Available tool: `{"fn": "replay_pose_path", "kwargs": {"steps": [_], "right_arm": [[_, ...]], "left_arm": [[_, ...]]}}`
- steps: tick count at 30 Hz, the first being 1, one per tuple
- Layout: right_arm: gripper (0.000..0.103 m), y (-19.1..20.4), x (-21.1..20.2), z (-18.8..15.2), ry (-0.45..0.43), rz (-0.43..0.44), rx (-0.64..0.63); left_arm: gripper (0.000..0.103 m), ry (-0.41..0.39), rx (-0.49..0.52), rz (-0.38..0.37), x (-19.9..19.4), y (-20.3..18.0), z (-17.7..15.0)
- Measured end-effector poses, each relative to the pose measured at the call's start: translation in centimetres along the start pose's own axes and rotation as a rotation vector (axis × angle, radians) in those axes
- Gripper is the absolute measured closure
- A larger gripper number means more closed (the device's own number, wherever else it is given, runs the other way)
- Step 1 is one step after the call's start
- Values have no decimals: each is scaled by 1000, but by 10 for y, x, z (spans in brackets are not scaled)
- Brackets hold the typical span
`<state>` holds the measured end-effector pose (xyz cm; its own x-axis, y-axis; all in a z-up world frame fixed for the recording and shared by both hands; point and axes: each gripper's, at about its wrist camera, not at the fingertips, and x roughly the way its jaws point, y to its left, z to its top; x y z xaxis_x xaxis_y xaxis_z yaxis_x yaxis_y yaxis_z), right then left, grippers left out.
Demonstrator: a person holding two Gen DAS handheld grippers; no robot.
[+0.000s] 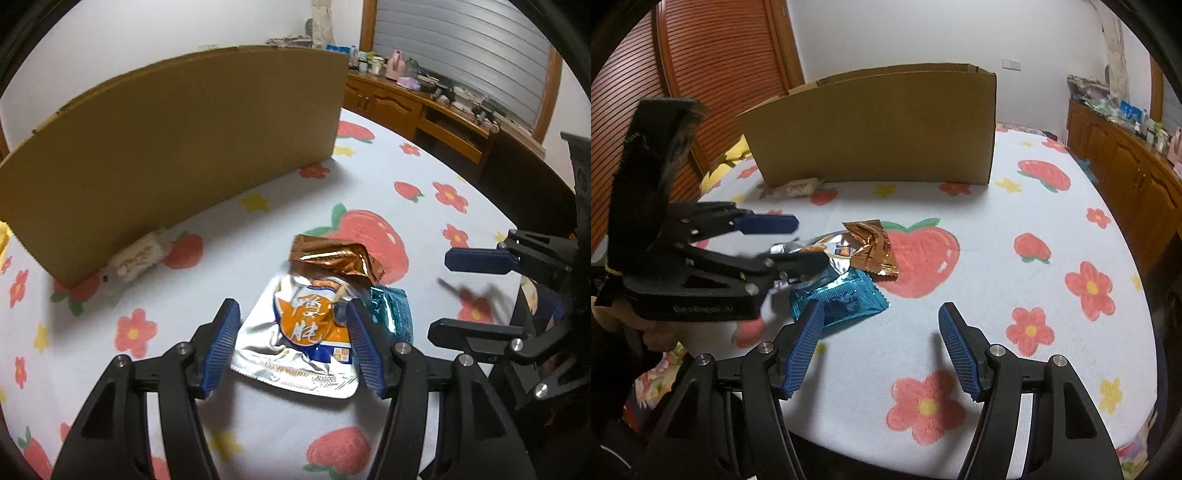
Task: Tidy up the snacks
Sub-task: 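Lower the left tool and close it on the silver orange-printed packet, then close the right tool on the blue packet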
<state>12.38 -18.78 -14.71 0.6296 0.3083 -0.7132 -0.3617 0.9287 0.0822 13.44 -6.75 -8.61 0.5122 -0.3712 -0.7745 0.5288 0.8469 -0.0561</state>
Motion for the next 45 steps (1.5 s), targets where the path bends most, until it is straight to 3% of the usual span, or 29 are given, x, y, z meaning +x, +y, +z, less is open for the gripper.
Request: {"fn": "replay_pose_path", "kwargs": {"steps": [4, 9, 14, 21, 31, 34, 38, 41, 45], "right_arm": [[36, 0, 0, -1, 1, 7, 4], [36, 2, 5, -1, 9, 16, 5], [37, 6, 12, 0, 19, 42, 7], [45, 15, 21, 2, 36, 95, 4], [48, 30, 35, 12, 48, 66, -36], [60, 37, 40, 14, 50, 17, -87], [86, 40, 42, 13, 47, -32, -134], [89, 37, 41, 12, 45, -30, -138], [92, 32, 39, 11, 35, -17, -126]], "left_arm": [[44, 0, 24, 37, 2, -4, -3], [63, -12, 30, 10, -3, -4, -5], [66, -19, 6, 45, -8, 3, -8], [74, -65, -67, 49, -23, 25, -8], [74, -67, -103, 60, -22, 42, -5], [71, -45, -98, 60, -16, 43, -3], [64, -17, -71, 86, -6, 38, -3], [59, -8, -67, 100, 0, 37, -3], [62, -13, -66, 96, 1, 37, -3]]}}
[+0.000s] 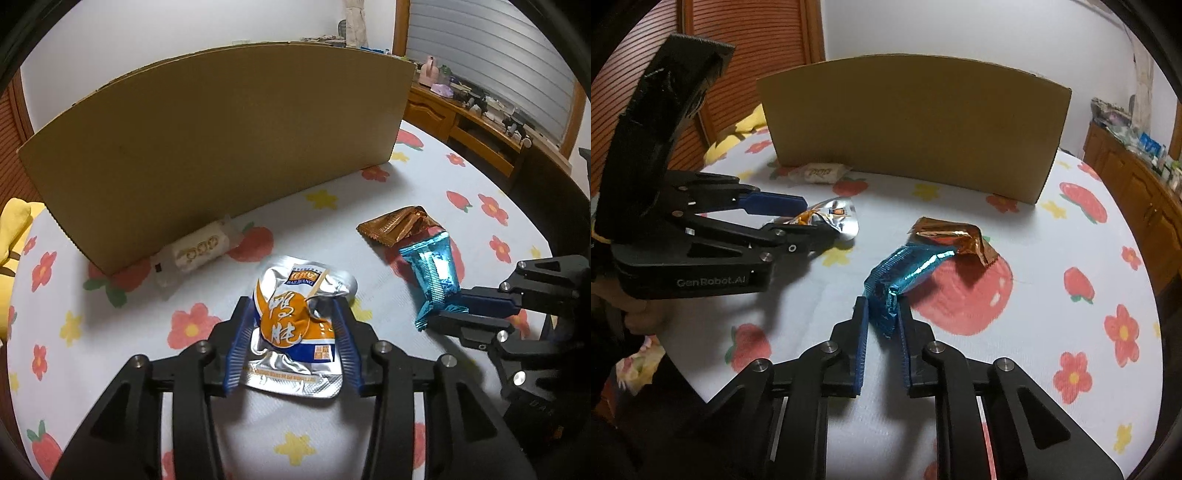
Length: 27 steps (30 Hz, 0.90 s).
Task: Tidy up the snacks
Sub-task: 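Close the right tool on the blue packet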
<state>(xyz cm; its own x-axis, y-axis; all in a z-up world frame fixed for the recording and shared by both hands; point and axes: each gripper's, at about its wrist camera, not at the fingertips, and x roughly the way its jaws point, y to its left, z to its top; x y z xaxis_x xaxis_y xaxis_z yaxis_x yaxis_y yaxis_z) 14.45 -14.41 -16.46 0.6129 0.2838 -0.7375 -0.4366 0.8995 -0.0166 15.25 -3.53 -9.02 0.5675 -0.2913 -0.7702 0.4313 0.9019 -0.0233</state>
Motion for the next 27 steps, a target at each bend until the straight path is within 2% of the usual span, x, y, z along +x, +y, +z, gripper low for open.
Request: {"fn": "replay_pose_path", "kwargs": {"steps": [12, 16, 21, 27], "right_arm": [[96, -4, -15, -5, -47, 43, 14], [97, -6, -18, -5, -58, 51, 19], [100, -8, -20, -5, -65, 57, 23], [101, -9, -28, -4, -92, 65, 20]], "left_arm": [[68, -22, -17, -21, -15, 5, -7], [76, -49, -27, -22, -27, 6, -8], [77, -52, -20, -25, -27, 5, -8], [89, -83, -24, -16, -38, 7, -4]]}}
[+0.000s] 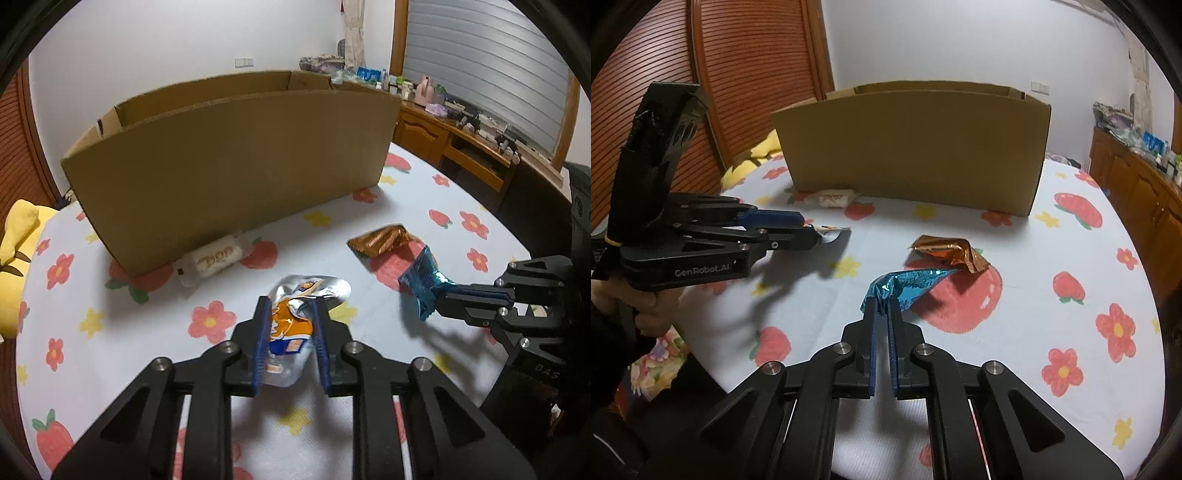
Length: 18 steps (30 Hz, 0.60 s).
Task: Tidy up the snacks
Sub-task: 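Close the right tool on the blue packet, then open both tools, setting the silver packet and blue packet back on the table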
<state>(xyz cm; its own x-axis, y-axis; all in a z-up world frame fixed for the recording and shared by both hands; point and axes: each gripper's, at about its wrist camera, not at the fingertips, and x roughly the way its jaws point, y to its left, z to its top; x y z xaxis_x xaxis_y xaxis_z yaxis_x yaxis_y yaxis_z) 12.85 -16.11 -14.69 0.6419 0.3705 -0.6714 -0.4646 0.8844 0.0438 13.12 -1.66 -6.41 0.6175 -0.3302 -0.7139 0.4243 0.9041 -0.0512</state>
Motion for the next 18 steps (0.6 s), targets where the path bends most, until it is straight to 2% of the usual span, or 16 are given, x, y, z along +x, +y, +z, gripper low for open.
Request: {"fn": "replay_pose_path", "kwargs": {"steps": [1, 2, 7, 10, 13, 14, 18], "right_arm": [[101, 0, -1, 0, -4, -1, -3], [101, 0, -2, 1, -7, -2, -5], [101, 2, -6, 4, -15, 3, -11], [101, 2, -7, 5, -19, 5, -14], [101, 2, -6, 4, -17, 3, -16], [101, 1, -5, 4, -14, 2, -15], [101, 1, -3, 2, -9, 1, -11]], "left_arm": [[97, -9, 2, 3, -3, 1, 2], [101, -5, 3, 15, -3, 2, 5], [101, 31, -29, 43, 5, 21, 11], [92, 37, -7, 22, 4, 20, 7], [71, 33, -11, 39, 6, 19, 6], [67, 36, -24, 40, 9, 20, 7], [61, 72, -94, 37, 24, 26, 4]]}}
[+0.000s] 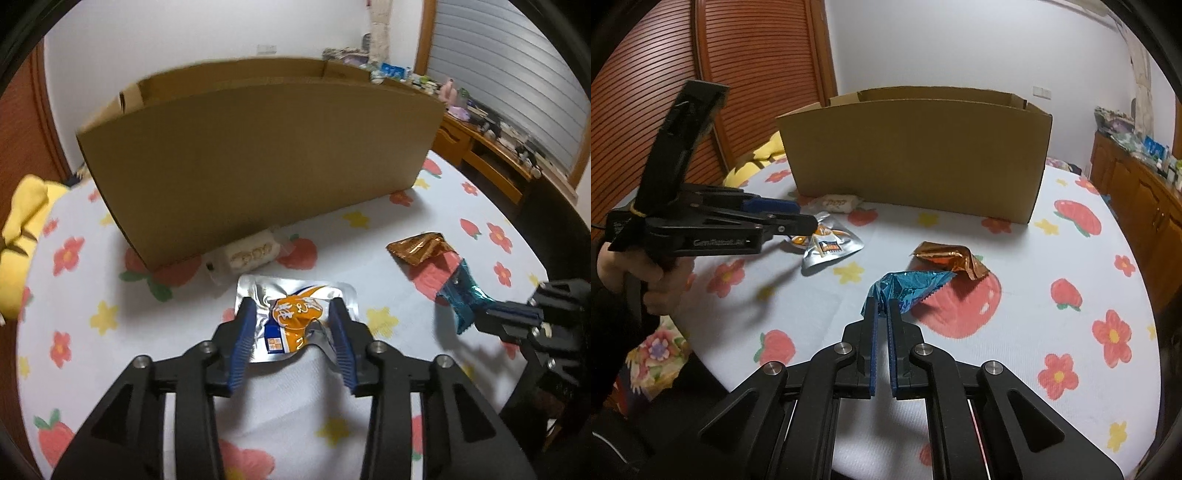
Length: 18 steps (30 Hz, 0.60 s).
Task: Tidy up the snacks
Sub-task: 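Open both tools, setting the silver packet and blue packet back on the table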
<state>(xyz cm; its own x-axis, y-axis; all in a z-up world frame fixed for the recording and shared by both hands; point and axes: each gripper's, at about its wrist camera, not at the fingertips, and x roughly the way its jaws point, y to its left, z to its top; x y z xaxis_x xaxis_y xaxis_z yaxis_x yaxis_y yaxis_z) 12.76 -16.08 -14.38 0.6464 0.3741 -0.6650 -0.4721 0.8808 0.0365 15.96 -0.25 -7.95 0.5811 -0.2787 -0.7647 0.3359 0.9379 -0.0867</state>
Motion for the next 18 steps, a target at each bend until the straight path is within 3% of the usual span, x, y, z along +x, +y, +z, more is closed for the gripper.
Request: {"fn": "replay_pose_path", "kwargs": {"steps": [5, 10, 18], "right_arm": [[101, 0, 1, -2, 6, -6, -7], [101, -4, 3, -4, 13, -6, 4], [97, -9, 8, -10, 40, -1, 15]], "left_arm": [[34, -10, -2, 15, 8, -2, -3], [32, -17, 51, 47, 11, -9, -5], [29, -15, 16, 54, 11, -4, -4]]}}
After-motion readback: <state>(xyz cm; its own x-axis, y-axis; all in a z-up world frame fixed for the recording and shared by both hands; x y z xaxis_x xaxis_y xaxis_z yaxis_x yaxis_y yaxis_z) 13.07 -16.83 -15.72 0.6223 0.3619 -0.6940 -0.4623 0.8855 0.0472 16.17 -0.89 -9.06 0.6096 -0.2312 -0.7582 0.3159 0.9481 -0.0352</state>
